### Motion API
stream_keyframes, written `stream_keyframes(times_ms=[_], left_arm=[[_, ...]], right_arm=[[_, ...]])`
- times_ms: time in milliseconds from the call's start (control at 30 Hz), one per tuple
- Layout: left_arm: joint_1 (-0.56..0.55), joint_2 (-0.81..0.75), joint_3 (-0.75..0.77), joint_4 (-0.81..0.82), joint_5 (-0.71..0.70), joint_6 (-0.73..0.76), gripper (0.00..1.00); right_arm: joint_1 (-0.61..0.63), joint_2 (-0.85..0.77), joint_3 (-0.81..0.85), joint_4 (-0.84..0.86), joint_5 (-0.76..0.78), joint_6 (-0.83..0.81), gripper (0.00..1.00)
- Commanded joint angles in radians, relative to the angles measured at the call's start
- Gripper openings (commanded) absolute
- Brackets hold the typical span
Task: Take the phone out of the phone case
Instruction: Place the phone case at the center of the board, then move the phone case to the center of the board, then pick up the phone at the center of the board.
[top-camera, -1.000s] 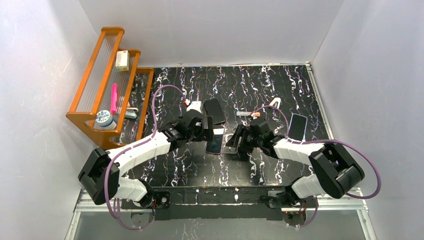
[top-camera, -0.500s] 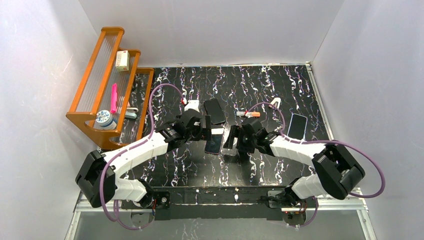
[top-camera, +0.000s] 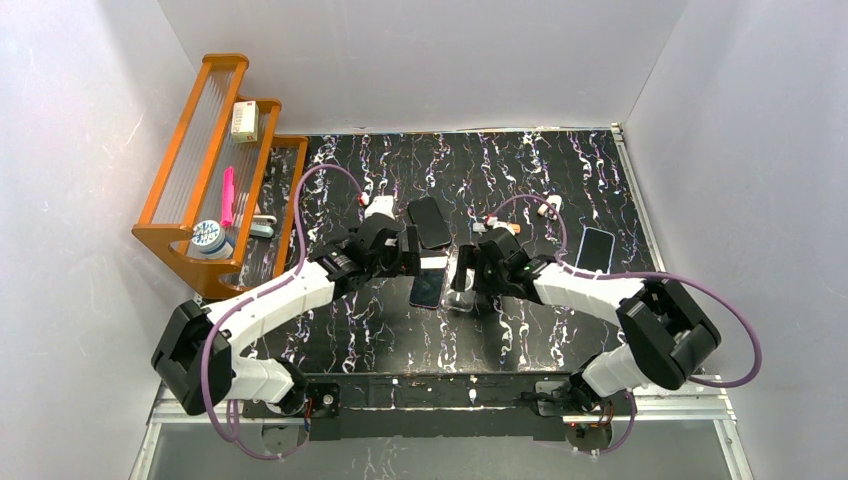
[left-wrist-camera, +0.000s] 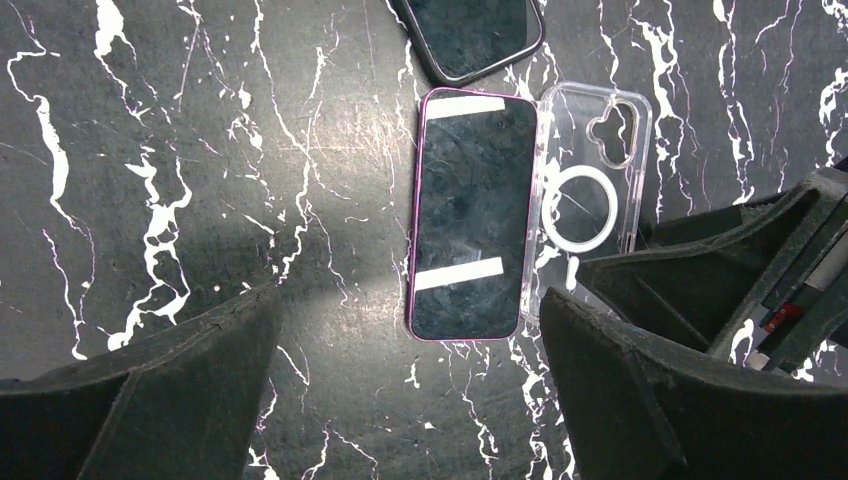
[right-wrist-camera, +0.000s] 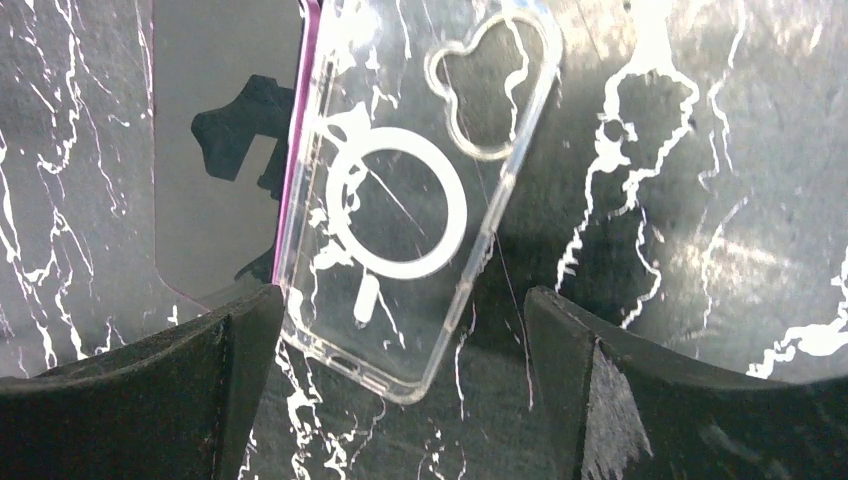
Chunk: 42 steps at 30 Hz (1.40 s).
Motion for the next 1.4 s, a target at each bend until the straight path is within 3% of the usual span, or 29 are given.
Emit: stream_keyframes(times_ms=[0, 500, 600, 933, 1367], left_arm=[[0.024, 0.009, 0.049, -0.007, 0.010, -0.015, 0.98], [0.063, 0.195, 0.209, -0.063, -0.038, -0.032, 0.98], [0.063, 0.266, 0.269, -0.073, -0.049, -0.022, 0.98], [0.063, 0.589, 0.557, -0.144, -0.112, -0.012, 0.98], [0.063, 0.878, 0.853, -0.225, -0.247, 0.006, 0.98]], right_arm=[[-0.007, 0.068, 0.033, 0.040, 0.025, -0.068, 0.99], [-0.009, 0.054, 0.020, 0.184, -0.140, -0.186, 0.99], [-0.016, 0.036, 0.008, 0.169, -0.110, -0.190, 0.99], [-0.022, -0.168, -0.134, 0.193, 0.194, -0.108, 0.99], [-0.029, -0.287, -0.209, 0.185, 0.257, -0.106, 0.99]])
